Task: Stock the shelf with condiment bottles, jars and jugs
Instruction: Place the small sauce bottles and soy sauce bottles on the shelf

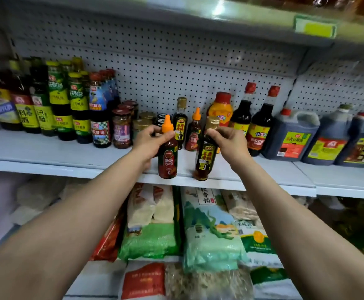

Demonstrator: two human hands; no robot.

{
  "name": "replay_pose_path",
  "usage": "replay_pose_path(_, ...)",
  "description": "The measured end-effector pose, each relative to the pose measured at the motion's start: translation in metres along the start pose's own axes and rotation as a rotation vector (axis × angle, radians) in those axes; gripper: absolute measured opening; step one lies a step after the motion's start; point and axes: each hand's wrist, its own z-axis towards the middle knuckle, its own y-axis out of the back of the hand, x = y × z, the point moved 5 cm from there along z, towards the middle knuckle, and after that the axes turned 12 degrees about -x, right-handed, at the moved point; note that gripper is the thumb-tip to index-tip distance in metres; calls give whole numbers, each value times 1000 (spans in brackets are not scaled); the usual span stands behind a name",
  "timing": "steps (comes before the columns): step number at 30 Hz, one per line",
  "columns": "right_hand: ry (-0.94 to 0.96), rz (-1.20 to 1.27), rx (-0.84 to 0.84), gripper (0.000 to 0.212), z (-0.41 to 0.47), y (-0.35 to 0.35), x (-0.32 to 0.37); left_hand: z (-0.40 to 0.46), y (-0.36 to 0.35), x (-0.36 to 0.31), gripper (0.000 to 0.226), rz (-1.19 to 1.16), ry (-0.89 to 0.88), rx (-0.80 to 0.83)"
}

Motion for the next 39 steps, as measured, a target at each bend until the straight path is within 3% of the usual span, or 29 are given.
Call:
replay_pose_path(15, -10, 82, 56, 15, 42, -9, -53, 52, -43, 24, 30, 106, -82, -21)
replay_pose_path(21, -143, 185, 174, 61, 25, -9, -85, 68, -54, 34, 30, 110, -126, 20)
replay_pose_path(25, -196, 168, 205, 41, 17, -10, -99, 74, -51, 47, 33, 83, -113, 66)
replay_pose_path(32, -286, 186, 243, 41, 6, -13, -109, 70, -43, 82, 72, 96, 5, 264)
replay_pose_path(39, -294, 224, 227, 42, 5, -8, -110, 70, -57, 88, 71, 178, -64, 190)
